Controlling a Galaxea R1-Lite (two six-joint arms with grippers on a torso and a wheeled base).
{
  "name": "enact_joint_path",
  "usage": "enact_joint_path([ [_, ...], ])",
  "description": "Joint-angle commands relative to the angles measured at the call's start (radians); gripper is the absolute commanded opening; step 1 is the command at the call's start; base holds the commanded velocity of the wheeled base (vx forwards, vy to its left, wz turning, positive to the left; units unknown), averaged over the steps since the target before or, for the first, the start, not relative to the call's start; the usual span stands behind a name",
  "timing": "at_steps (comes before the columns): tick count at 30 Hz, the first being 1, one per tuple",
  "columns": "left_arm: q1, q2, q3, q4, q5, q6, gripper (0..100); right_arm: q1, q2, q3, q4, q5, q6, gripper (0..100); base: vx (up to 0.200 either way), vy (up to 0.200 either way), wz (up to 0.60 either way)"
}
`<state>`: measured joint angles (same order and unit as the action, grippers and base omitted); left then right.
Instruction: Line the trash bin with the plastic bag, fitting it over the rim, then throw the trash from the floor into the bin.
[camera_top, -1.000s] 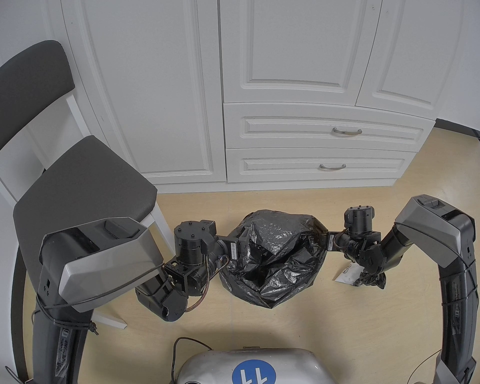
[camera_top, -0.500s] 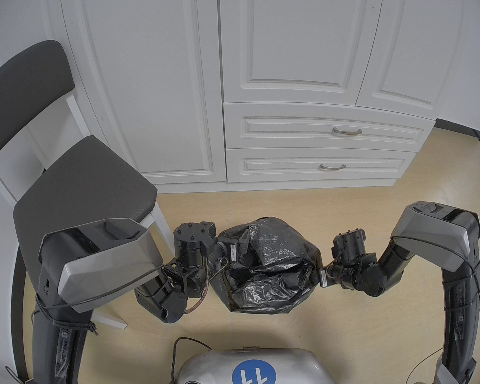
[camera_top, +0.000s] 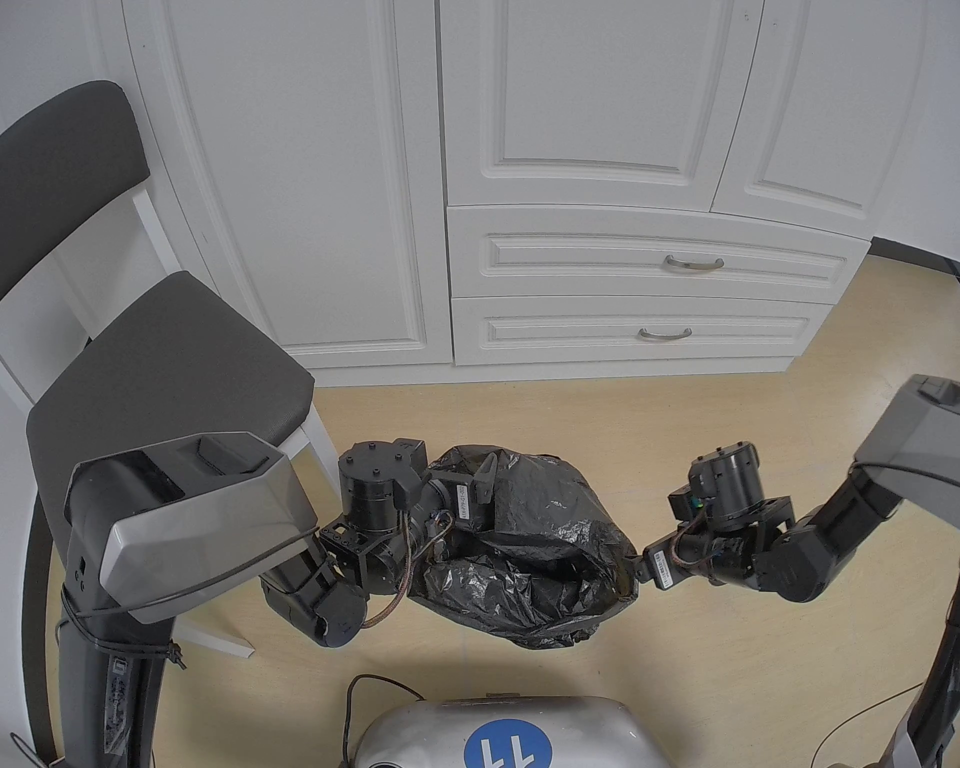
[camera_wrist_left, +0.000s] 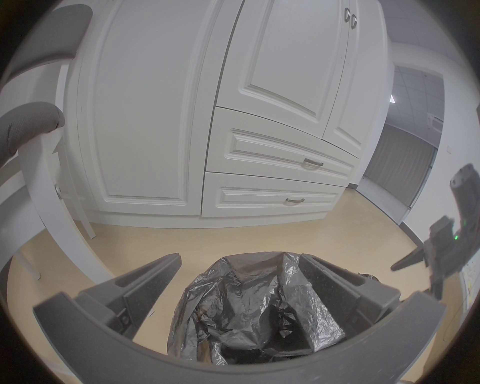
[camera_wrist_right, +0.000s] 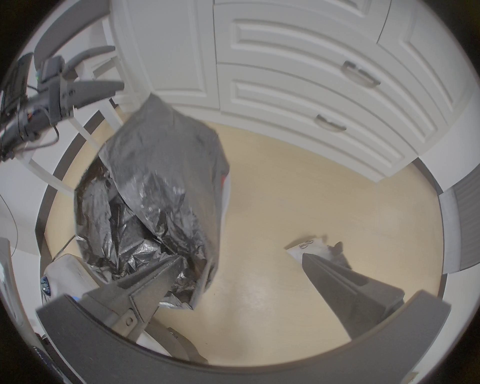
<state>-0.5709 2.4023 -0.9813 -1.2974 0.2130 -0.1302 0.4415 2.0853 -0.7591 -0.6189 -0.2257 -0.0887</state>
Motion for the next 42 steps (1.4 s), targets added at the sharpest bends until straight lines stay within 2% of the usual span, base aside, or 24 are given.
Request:
enact_joint_path([
  [1, 0.000, -0.032, 0.018, -0.002, 0.000, 0.001, 100, -0.010, -0.186, 0.057, 0.021, 0.016, -0.025, 100, 0.000, 0.000, 0.00],
  [5, -0.001, -0.042, 0.018, -0.003, 0.002, 0.000, 100, 0.017, -0.176, 0.041, -0.002, 0.059, 0.001, 100, 0.000, 0.000, 0.00],
  [7, -0.001, -0.049, 0.026, -0.002, 0.002, 0.000, 100, 0.043, -0.126, 0.012, -0.024, 0.068, 0.066, 100, 0.000, 0.000, 0.00],
  [9, -0.003, -0.052, 0.039, -0.003, 0.002, 0.000, 100, 0.085, -0.067, -0.034, -0.065, 0.068, 0.185, 100, 0.000, 0.000, 0.00],
  [12, -0.004, -0.052, 0.058, -0.022, 0.002, 0.001, 100, 0.097, -0.007, -0.092, -0.067, 0.071, 0.267, 100, 0.000, 0.000, 0.00],
  [23, -0.006, -0.046, 0.055, -0.028, 0.002, 0.007, 100, 0.082, 0.168, -0.212, -0.076, 0.063, 0.325, 100, 0.000, 0.000, 0.00],
  [28, -0.006, -0.046, 0.055, -0.028, 0.005, 0.007, 100, 0.040, 0.223, -0.284, -0.071, 0.039, 0.351, 100, 0.000, 0.000, 0.00],
  [35, -0.003, -0.046, 0.052, -0.028, 0.005, 0.007, 100, -0.035, 0.260, -0.364, -0.064, 0.037, 0.366, 100, 0.000, 0.000, 0.00],
  [38, -0.001, -0.045, 0.050, -0.028, 0.005, 0.009, 100, -0.073, 0.263, -0.433, -0.042, 0.036, 0.440, 100, 0.000, 0.000, 0.00],
  [42, -0.001, -0.040, 0.049, -0.028, 0.005, 0.009, 100, -0.090, 0.269, -0.473, 0.007, 0.037, 0.468, 100, 0.000, 0.000, 0.00],
])
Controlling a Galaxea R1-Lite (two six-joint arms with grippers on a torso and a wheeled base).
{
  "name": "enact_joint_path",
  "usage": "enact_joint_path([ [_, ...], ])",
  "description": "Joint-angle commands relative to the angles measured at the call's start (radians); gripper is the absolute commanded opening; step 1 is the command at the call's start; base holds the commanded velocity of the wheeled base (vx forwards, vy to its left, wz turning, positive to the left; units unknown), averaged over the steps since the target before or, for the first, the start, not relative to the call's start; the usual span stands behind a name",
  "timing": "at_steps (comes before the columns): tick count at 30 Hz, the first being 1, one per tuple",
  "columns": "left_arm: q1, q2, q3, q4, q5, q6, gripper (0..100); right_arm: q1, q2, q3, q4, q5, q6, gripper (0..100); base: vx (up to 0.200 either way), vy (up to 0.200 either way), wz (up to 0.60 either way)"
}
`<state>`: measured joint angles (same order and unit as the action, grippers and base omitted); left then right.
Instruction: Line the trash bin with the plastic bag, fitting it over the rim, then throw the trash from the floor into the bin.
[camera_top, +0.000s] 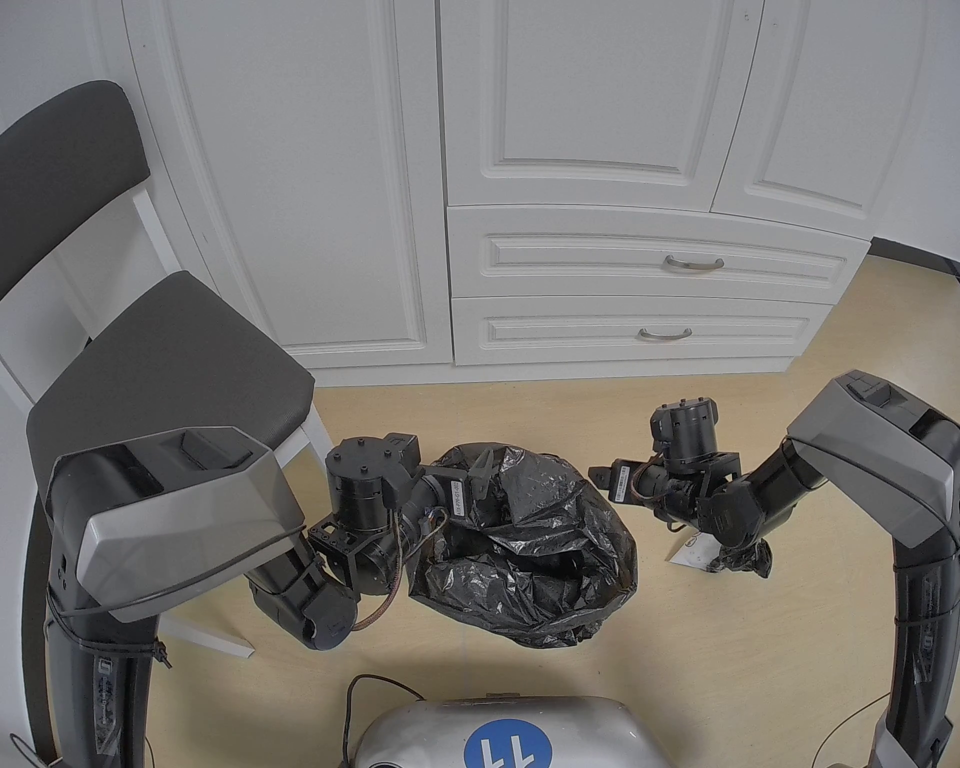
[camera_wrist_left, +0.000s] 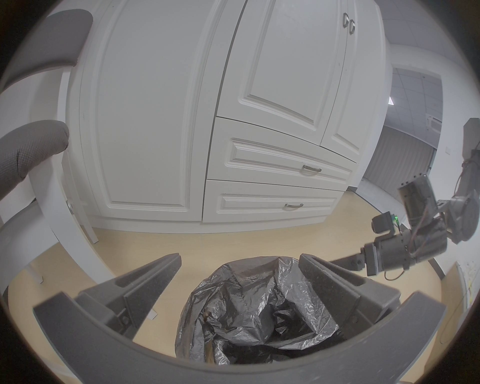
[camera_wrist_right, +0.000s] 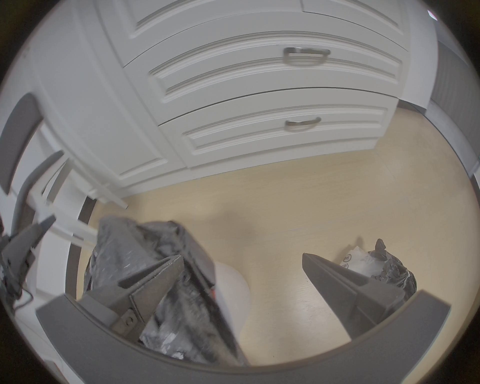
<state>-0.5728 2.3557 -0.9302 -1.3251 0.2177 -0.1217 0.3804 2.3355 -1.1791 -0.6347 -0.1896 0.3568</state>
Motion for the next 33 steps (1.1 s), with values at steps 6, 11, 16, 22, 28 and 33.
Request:
enact_joint_path([
  [6, 0.002, 0.016, -0.006, 0.000, 0.000, 0.001, 100, -0.037, 0.079, -0.097, 0.016, -0.001, 0.039, 100, 0.000, 0.000, 0.00],
  [11, 0.005, 0.017, -0.007, 0.000, 0.000, 0.001, 100, -0.009, -0.053, -0.034, 0.003, 0.012, 0.099, 100, 0.000, 0.000, 0.00],
  [16, 0.005, 0.019, -0.009, 0.000, -0.001, 0.001, 100, 0.094, -0.208, 0.127, 0.000, 0.058, 0.068, 100, 0.000, 0.000, 0.00],
  [22, 0.005, 0.017, -0.006, 0.000, 0.000, 0.001, 100, 0.172, -0.263, 0.257, 0.001, 0.064, -0.022, 100, 0.000, 0.000, 0.00],
  [28, 0.004, 0.023, -0.007, 0.000, 0.000, 0.001, 100, 0.160, -0.162, 0.334, -0.005, 0.096, -0.246, 100, 0.000, 0.000, 0.00],
  [33, 0.004, 0.028, -0.007, -0.003, 0.000, 0.016, 100, 0.133, -0.015, 0.296, -0.180, 0.025, -0.252, 100, 0.000, 0.000, 0.00],
])
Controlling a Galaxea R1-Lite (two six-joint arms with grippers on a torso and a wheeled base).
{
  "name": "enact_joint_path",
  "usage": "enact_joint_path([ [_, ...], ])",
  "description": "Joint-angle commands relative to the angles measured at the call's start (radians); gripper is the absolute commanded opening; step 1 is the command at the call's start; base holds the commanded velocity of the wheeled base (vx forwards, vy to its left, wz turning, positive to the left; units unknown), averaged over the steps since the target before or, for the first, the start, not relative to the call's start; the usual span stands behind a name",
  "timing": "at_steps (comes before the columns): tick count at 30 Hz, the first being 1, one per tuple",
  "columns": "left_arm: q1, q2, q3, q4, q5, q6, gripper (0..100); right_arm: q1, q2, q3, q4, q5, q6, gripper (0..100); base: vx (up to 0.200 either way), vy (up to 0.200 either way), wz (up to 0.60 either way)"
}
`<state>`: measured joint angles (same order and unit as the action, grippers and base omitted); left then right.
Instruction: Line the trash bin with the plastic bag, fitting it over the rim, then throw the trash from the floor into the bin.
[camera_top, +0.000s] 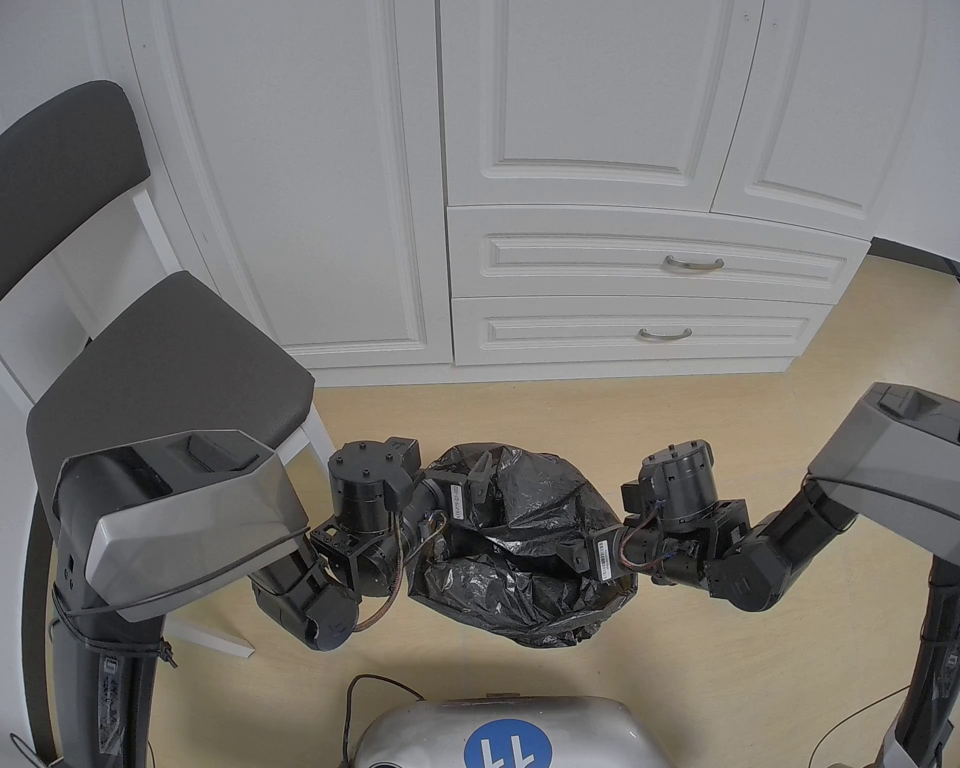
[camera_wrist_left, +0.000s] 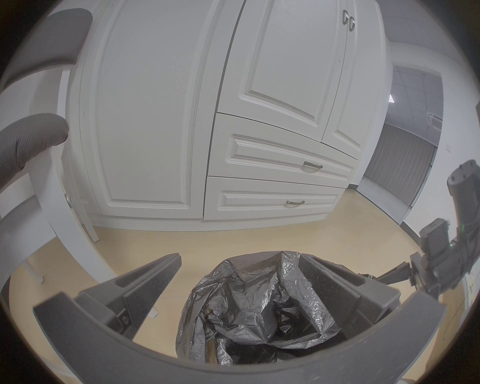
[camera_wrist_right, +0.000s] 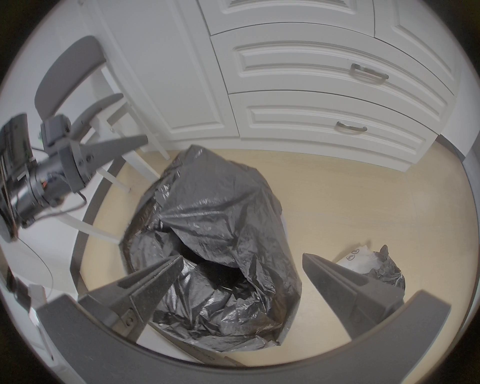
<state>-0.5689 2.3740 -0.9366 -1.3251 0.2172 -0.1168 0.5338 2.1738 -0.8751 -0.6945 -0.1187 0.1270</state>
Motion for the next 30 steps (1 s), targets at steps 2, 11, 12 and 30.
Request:
enact_joint_path([
  [2, 0.000, 0.011, -0.002, -0.005, 0.002, 0.011, 100, -0.021, 0.165, -0.010, -0.149, -0.061, -0.024, 100, 0.000, 0.000, 0.00],
  [11, 0.000, 0.019, -0.007, -0.017, 0.004, 0.011, 100, -0.028, 0.207, -0.091, -0.257, -0.167, -0.020, 100, 0.000, 0.000, 0.00],
  [12, 0.000, 0.019, -0.007, -0.017, 0.004, 0.011, 100, -0.035, 0.207, -0.102, -0.266, -0.179, -0.020, 100, 0.000, 0.000, 0.00],
  [30, -0.002, 0.074, -0.045, -0.017, 0.005, 0.012, 100, -0.112, 0.236, -0.285, -0.260, -0.203, 0.097, 100, 0.000, 0.000, 0.00],
])
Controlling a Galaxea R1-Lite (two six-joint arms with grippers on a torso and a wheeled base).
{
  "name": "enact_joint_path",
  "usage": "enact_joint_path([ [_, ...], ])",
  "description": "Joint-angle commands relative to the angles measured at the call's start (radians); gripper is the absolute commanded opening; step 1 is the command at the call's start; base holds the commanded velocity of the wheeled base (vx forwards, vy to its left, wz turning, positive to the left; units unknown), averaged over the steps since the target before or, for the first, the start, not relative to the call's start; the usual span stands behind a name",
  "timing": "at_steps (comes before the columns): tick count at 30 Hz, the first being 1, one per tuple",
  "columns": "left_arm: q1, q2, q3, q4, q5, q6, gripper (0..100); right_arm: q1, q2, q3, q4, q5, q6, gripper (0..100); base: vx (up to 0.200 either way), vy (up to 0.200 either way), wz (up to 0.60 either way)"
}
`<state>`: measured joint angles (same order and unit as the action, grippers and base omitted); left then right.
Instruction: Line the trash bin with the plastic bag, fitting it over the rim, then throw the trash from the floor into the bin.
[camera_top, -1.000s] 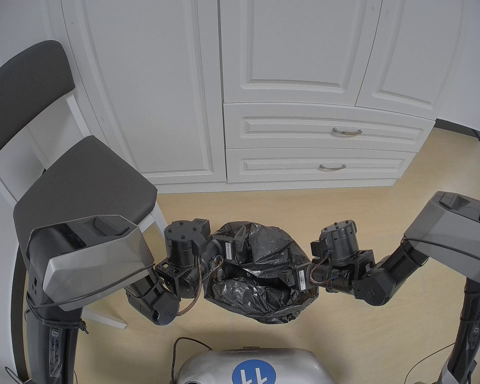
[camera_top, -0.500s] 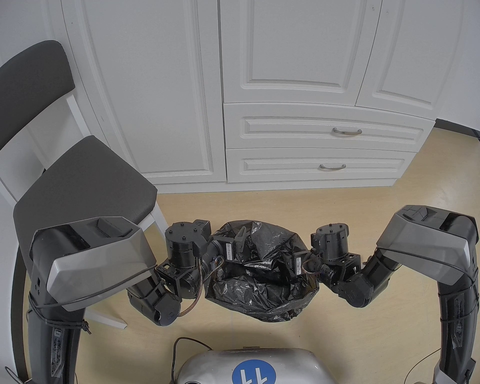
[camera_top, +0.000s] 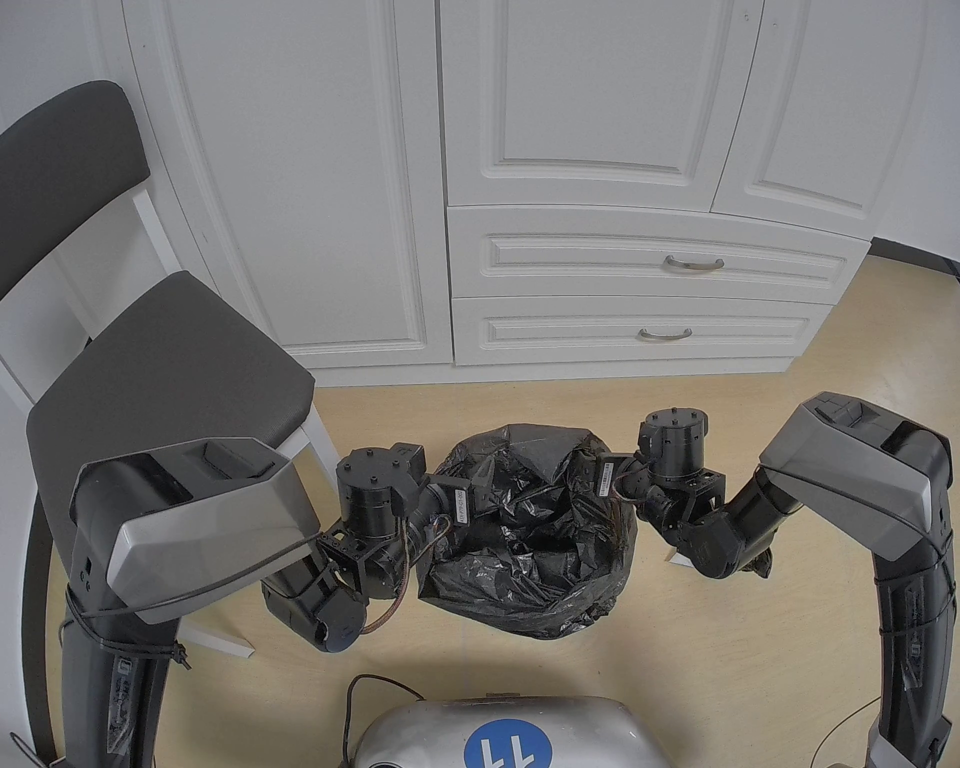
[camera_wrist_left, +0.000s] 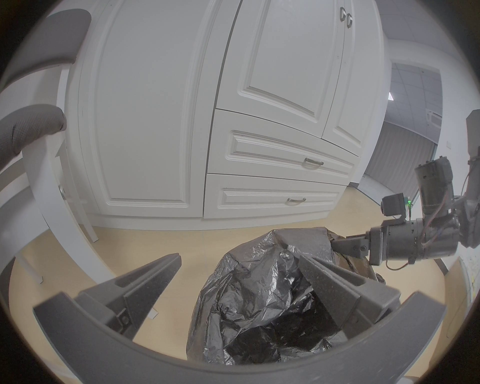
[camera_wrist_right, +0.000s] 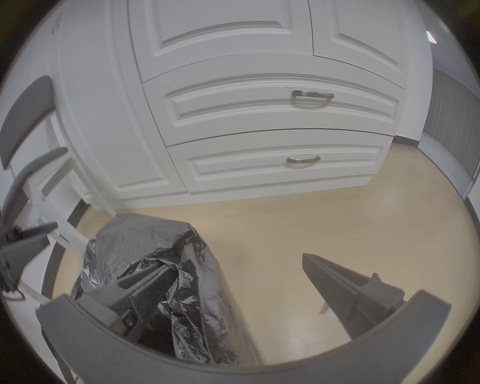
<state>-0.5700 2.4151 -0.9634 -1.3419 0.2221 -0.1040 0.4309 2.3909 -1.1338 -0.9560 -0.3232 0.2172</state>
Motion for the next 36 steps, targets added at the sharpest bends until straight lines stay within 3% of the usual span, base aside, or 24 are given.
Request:
enact_joint_path([
  [1, 0.001, 0.045, -0.029, 0.000, 0.002, -0.002, 100, -0.012, 0.024, -0.030, 0.002, 0.001, 0.008, 100, 0.000, 0.000, 0.00],
  [11, 0.038, 0.094, -0.089, 0.020, 0.000, -0.003, 100, -0.029, -0.039, 0.034, 0.066, 0.023, -0.002, 100, 0.000, 0.000, 0.00],
  [17, 0.056, 0.091, -0.075, 0.053, -0.014, -0.003, 100, -0.021, -0.228, 0.233, 0.105, 0.171, -0.078, 100, 0.000, 0.000, 0.00],
  [21, 0.065, 0.094, -0.070, 0.083, -0.024, -0.003, 100, -0.021, -0.272, 0.244, 0.141, 0.223, -0.072, 100, 0.000, 0.000, 0.00],
  [26, 0.082, 0.121, -0.094, 0.109, -0.037, -0.006, 100, -0.020, -0.220, 0.192, 0.149, 0.222, -0.009, 100, 0.000, 0.000, 0.00],
  [36, 0.131, 0.199, -0.207, 0.165, -0.026, -0.014, 100, -0.057, -0.079, 0.103, 0.154, 0.211, -0.004, 100, 0.000, 0.000, 0.00],
])
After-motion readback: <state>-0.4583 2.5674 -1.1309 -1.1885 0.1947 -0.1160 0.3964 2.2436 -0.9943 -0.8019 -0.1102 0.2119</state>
